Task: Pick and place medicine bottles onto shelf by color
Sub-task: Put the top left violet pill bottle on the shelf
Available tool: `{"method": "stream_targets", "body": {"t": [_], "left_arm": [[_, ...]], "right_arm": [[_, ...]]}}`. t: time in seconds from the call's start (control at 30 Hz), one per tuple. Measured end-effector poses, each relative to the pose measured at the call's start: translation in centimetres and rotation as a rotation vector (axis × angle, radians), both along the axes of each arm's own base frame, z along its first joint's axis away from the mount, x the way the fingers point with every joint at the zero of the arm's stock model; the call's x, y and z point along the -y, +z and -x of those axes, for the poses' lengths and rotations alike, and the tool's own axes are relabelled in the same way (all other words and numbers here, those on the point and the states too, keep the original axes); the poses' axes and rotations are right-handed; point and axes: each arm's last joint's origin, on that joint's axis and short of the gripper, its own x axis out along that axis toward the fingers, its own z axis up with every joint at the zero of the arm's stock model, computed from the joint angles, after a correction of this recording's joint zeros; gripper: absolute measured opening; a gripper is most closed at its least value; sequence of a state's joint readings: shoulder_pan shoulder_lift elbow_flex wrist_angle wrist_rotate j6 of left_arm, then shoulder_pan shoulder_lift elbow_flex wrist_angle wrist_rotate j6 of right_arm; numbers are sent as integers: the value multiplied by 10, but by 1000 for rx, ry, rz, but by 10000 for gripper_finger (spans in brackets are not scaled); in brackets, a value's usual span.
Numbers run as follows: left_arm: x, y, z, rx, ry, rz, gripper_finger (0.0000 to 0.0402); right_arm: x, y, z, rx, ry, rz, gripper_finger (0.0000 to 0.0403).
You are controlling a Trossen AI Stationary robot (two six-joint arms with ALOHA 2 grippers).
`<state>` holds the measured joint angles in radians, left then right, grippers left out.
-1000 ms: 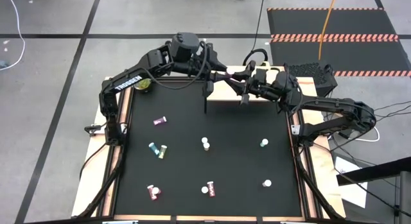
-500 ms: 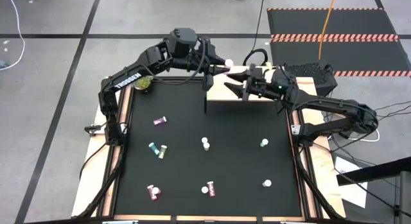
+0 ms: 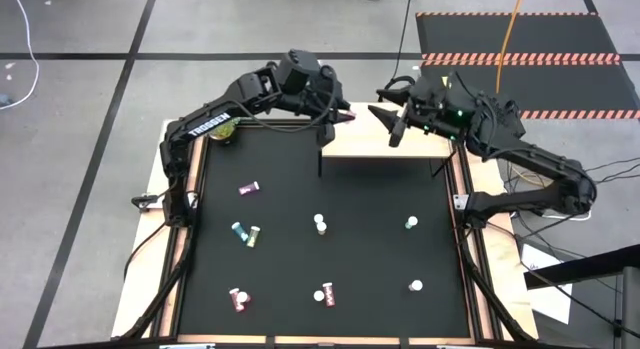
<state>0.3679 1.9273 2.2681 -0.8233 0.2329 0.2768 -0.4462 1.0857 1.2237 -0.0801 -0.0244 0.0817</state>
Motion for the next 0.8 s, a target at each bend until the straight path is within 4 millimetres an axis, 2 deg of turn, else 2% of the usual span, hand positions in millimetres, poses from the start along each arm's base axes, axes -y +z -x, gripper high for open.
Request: {"method": "stream_targets", "body": {"t": [0.1, 0.2, 0.37, 0.8], "left_arm": [[-1, -5, -5, -8, -3, 3, 108], [-1, -9, -8, -18, -7, 5, 108], [-1, -10, -9, -18, -8, 5, 108], [5, -15, -16, -32, -31, 7, 108]], "right_arm": [[7, 14, -6, -27, 31, -49, 238], [15, 20, -11, -125, 48, -109, 238], [21, 34, -9, -210, 38, -118, 238], [14, 21, -16, -258, 97, -151, 238]]}}
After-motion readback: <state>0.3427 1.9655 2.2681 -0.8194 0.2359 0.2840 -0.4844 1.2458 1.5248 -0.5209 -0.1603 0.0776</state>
